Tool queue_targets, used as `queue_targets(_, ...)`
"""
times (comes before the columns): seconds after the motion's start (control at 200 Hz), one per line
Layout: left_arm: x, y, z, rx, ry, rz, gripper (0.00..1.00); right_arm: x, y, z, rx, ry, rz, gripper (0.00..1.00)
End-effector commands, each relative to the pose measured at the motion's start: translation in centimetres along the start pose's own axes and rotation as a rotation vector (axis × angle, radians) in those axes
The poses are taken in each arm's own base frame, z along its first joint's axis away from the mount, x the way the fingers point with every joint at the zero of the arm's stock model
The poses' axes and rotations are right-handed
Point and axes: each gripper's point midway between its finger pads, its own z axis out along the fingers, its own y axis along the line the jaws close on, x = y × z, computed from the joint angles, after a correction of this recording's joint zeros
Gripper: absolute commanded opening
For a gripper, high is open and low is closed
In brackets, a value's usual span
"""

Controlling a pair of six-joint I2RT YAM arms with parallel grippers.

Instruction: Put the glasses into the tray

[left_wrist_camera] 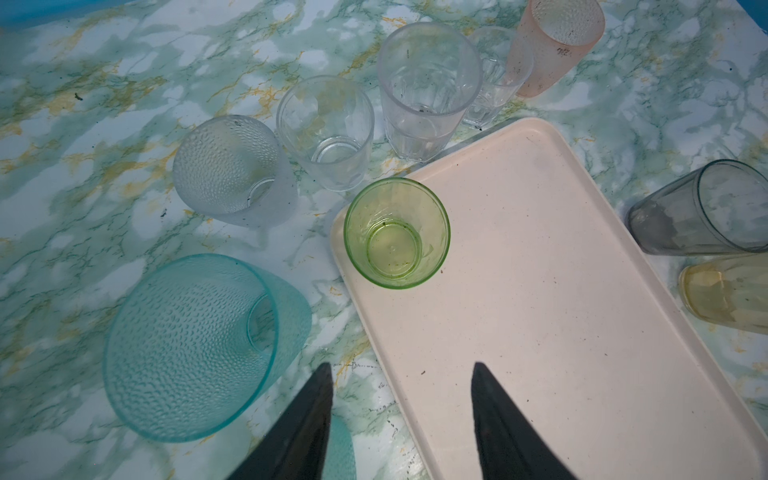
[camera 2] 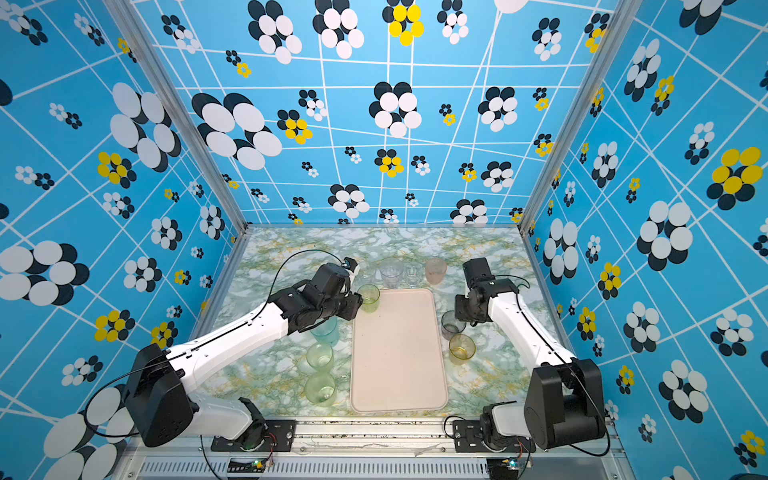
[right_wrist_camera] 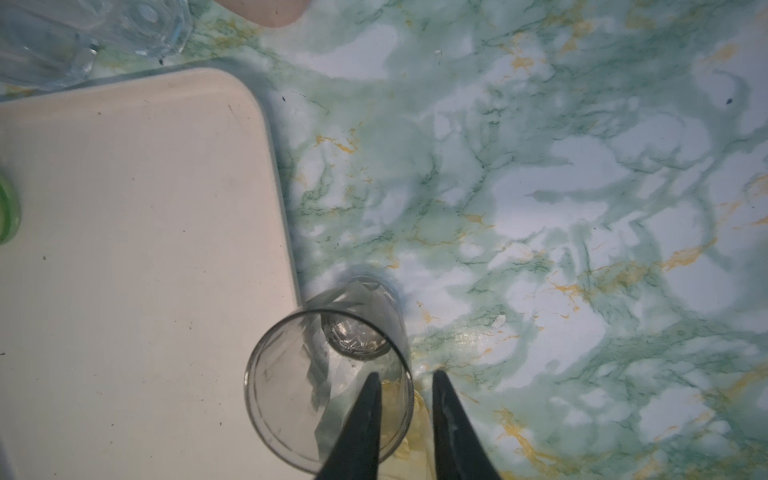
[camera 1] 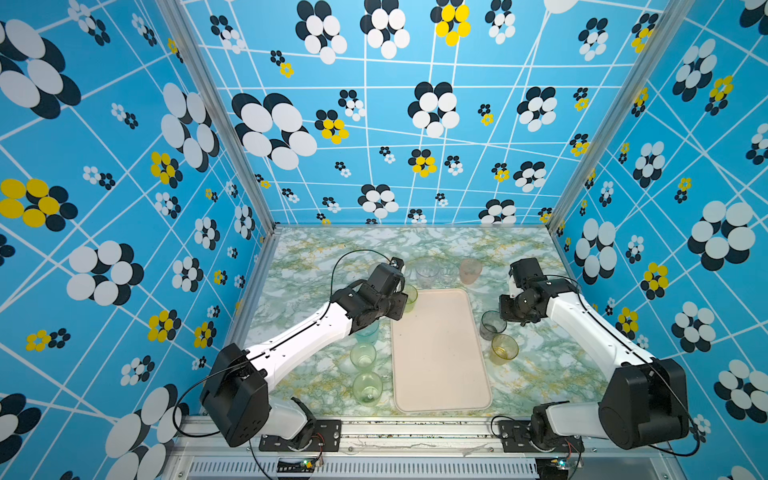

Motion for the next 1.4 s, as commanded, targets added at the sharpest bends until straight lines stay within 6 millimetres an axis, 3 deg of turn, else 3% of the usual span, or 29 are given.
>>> queue_targets(0.0,-1.0,-0.9,0.2,0.024,-0.014,0.028,0.55,1.6,-0.3,0.5,0.003,0.063,0.019,0.24)
queue_targets(0.985,-0.9,-0.7,0.5,0.016,-0.004,0.045,0.55,2.5,0.2,2.3,-0.011,0.132,0.021,0.2)
queue_targets(1.395,-0.7,-0.6,0.6,0.01,-0.002,0.047,0.55,2.2,0.1,2.4,-0.002,0.125,0.021,0.13)
